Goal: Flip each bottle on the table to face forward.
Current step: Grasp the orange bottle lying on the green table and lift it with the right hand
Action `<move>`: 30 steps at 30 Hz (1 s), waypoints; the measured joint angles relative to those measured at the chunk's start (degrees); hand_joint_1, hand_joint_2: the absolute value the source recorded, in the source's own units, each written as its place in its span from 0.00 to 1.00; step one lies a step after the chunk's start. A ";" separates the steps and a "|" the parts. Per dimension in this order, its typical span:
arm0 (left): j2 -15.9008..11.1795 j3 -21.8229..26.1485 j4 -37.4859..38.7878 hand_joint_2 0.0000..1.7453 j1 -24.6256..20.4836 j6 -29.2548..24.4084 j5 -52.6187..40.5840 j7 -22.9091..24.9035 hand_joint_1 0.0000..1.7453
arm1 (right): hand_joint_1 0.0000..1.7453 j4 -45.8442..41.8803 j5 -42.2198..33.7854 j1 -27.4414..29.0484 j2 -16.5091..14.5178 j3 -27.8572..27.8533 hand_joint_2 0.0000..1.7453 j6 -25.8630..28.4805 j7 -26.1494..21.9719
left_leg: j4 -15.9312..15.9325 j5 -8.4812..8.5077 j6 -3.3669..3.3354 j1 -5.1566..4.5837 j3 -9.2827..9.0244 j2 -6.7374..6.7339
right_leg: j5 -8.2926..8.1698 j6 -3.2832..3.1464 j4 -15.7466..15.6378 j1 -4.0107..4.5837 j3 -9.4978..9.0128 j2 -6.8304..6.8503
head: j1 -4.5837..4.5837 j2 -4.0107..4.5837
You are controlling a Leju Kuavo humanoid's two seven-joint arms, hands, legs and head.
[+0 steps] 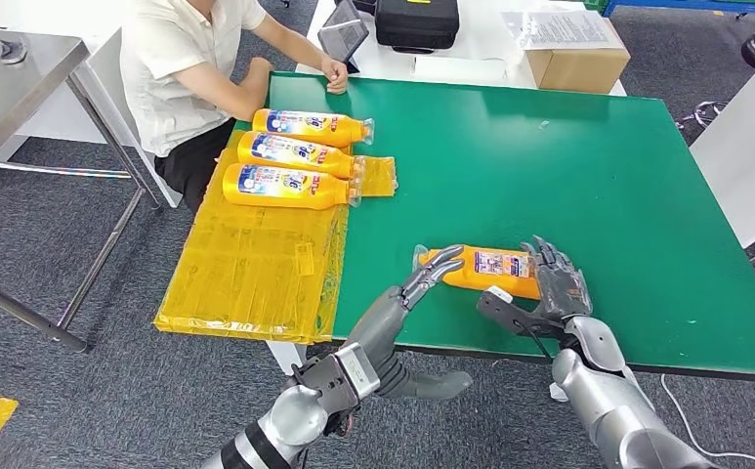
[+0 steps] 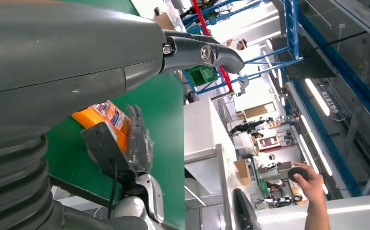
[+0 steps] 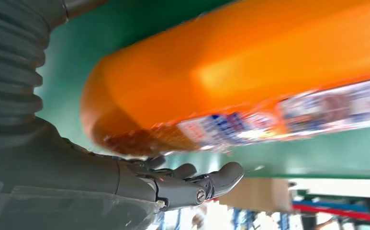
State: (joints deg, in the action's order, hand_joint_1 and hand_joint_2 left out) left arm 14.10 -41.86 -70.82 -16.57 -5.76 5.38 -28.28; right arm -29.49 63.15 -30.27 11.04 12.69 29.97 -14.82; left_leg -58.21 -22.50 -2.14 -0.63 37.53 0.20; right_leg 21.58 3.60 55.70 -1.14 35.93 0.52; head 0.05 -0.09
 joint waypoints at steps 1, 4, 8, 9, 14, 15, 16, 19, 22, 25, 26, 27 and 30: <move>0.01 0.01 0.00 1.00 0.02 0.01 0.00 0.13 0.00 | 0.00 0.08 1.36 -0.10 0.30 0.29 1.00 0.83 1.50 | 0.00 0.00 0.00 0.00 0.00 0.00 | 0.00 0.00 0.00 0.00 -0.01 0.00 | 0.00 0.00; 0.02 0.01 0.00 1.00 0.12 0.01 0.02 0.40 0.00 | 0.00 0.34 5.70 -0.37 1.32 1.37 1.00 3.43 5.16 | 0.00 0.00 0.00 -0.01 0.00 0.00 | -0.01 0.01 0.00 0.00 -0.02 0.00 | 0.00 0.00; 0.02 0.01 0.02 1.00 0.20 0.01 0.08 0.49 0.00 | 0.00 0.60 8.46 -0.50 2.14 2.37 1.00 5.26 6.88 | 0.00 0.00 0.00 -0.01 0.01 -0.01 | -0.01 0.01 0.00 0.00 -0.01 0.00 | -0.01 0.00; 0.02 0.01 0.02 1.00 0.20 0.01 0.09 0.50 0.00 | 0.00 0.63 8.64 -0.52 2.23 2.49 1.00 5.42 7.03 | 0.00 0.00 0.00 -0.01 0.01 -0.01 | -0.01 0.01 0.01 0.01 -0.01 0.00 | -0.01 0.00; 0.10 0.01 0.10 1.00 0.21 -0.04 0.38 0.52 0.00 | 0.00 0.84 8.18 -1.05 2.35 2.69 1.00 4.11 7.24 | 0.00 0.00 0.00 0.01 0.01 -0.03 | 0.00 0.01 0.01 0.01 0.00 -0.01 | -0.01 0.00; 0.13 0.01 0.10 1.00 0.21 -0.09 0.51 0.54 0.00 | 0.00 0.91 7.59 -1.30 2.34 2.68 1.00 3.05 7.02 | 0.00 0.00 0.00 0.01 0.01 -0.03 | 0.00 0.00 0.01 0.01 0.00 -0.01 | -0.01 0.00; 0.15 0.01 0.10 1.00 0.21 -0.13 0.66 0.55 0.00 | 0.00 0.97 6.98 -1.55 2.34 2.66 1.00 2.03 6.73 | 0.00 0.00 0.00 0.01 0.00 -0.04 | 0.00 0.00 0.01 0.01 0.01 -0.02 | 0.00 0.00; 0.18 0.01 0.11 1.00 0.21 -0.22 0.91 0.57 0.00 | 0.00 1.27 5.24 -2.05 2.33 2.49 1.00 -0.51 5.68 | 0.00 0.00 0.00 0.01 0.00 -0.03 | 0.00 0.00 0.00 0.01 0.00 -0.02 | 0.00 0.00; 0.20 0.03 0.17 1.00 0.21 -0.25 1.30 0.57 0.00 | 0.00 1.92 2.47 -2.36 2.32 1.84 1.00 -3.07 3.44 | 0.00 0.00 0.00 0.00 0.00 -0.03 | -0.01 0.01 0.00 0.01 0.00 -0.02 | -0.01 0.00; 0.21 0.02 0.32 1.00 0.19 -0.17 1.76 0.51 0.00 | 0.40 2.73 -0.61 -2.55 2.19 0.54 1.00 -4.57 0.61 | 0.00 0.00 0.00 0.00 -0.01 -0.04 | -0.01 0.01 0.00 0.01 -0.01 -0.02 | 0.00 0.00; 0.22 0.02 0.37 1.00 0.17 -0.12 1.90 0.45 0.00 | 0.60 3.02 -1.41 -2.58 2.07 0.12 1.00 -5.02 -0.19 | 0.00 0.00 0.00 0.01 -0.01 -0.04 | -0.01 0.01 0.00 0.02 -0.01 -0.02 | 0.01 0.00; 0.24 0.03 0.44 1.00 0.14 -0.01 1.99 0.38 0.00 | 0.79 3.32 -2.17 -2.60 1.91 -0.30 1.00 -5.49 -0.90 | 0.00 0.00 0.00 0.01 -0.02 -0.05 | -0.01 0.01 0.00 0.02 0.00 -0.03 | 0.00 0.00; 0.41 0.02 0.70 1.00 0.03 0.35 2.28 0.19 0.00 | 0.85 4.26 -3.86 -2.53 1.21 -1.45 1.00 -6.41 -2.26 | 0.00 -0.02 0.01 0.02 -0.03 -0.07 | -0.01 0.00 0.00 0.04 0.01 -0.04 | -0.01 0.00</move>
State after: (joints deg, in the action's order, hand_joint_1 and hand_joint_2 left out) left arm 14.51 -41.84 -70.12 -16.54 -5.41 7.66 -28.09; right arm -25.23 59.29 -32.79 12.26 11.24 23.56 -17.08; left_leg -58.21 -22.52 -2.13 -0.61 37.50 0.13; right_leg 21.57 3.60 55.71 -1.11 35.94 0.48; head 0.04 -0.09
